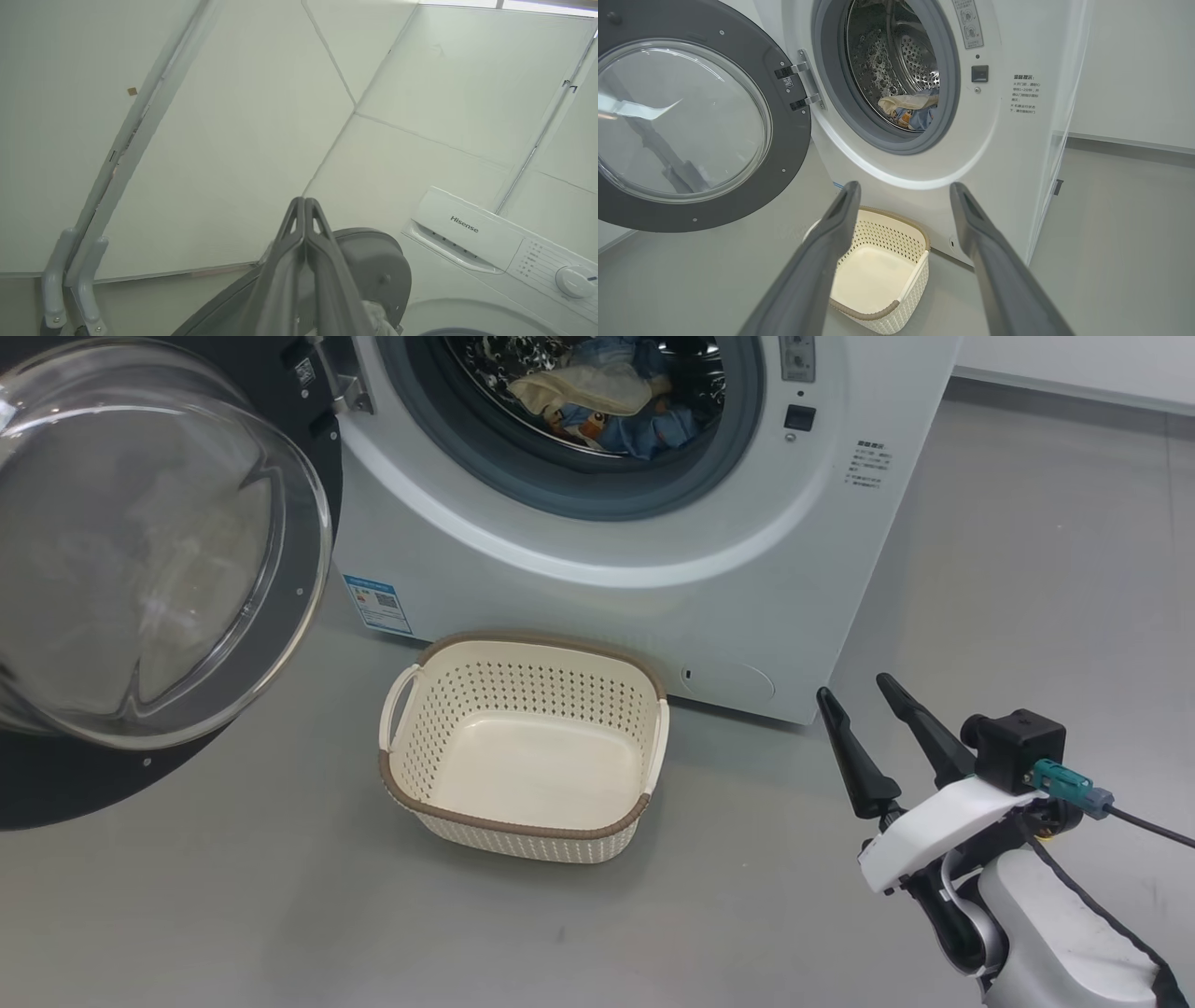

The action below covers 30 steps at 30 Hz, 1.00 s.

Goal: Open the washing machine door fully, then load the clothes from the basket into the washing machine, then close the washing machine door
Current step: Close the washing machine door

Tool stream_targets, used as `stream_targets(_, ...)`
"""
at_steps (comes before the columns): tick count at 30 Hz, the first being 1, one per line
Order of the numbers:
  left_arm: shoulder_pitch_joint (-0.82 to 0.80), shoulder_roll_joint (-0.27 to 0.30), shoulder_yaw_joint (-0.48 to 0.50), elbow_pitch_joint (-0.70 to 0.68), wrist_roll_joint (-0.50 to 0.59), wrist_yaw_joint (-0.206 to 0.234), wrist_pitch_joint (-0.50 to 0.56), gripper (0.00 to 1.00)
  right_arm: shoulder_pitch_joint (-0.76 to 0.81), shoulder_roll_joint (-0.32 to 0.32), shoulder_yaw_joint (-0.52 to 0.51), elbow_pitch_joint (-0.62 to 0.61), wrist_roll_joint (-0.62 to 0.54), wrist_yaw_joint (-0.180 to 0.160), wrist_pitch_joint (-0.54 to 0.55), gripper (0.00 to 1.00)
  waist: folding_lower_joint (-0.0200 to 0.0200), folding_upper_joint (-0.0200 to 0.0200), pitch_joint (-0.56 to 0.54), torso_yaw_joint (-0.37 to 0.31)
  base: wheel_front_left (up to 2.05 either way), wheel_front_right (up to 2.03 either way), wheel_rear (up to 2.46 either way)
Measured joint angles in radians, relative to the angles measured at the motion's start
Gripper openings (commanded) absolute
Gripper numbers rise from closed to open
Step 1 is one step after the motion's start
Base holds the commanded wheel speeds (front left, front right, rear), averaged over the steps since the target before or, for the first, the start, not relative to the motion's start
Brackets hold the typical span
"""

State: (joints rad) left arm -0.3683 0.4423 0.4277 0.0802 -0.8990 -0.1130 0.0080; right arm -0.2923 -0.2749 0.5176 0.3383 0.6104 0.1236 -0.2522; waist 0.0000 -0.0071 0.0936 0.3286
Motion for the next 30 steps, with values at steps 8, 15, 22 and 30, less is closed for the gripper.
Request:
stream_targets(8, -0.094, 0.056, 0.153, 0.179, -0.188, 0.004, 0.102, 0.0, -0.021, -0.011, 0.012, 0.0, 0.0, 0.0, 0.0, 1.0, 0.0, 0.0, 0.022, -0.041, 0.0, 0.0, 0.0)
stream_targets(15, -0.12, 0.126, 0.216, 0.298, -0.232, 0.041, 0.161, 0.0, -0.027, -0.019, 0.016, 0.0, 0.0, 0.0, 0.0, 1.0, 0.0, 0.0, 0.045, -0.077, 0.0, 0.0, 0.0)
stream_targets(22, -0.148, 0.155, 0.278, 0.378, -0.265, 0.056, 0.182, 0.0, -0.049, -0.026, 0.018, -0.002, -0.001, 0.0, 0.0, 1.0, 0.0, 0.0, 0.079, -0.104, 0.0, 0.0, 0.0)
stream_targets(30, -0.2, 0.178, 0.346, 0.47, -0.321, 0.097, 0.195, 0.0, -0.063, -0.033, 0.01, -0.002, -0.002, 0.0, 0.0, 1.0, 0.0, 0.0, 0.129, -0.142, 0.0, 0.0, 0.0)
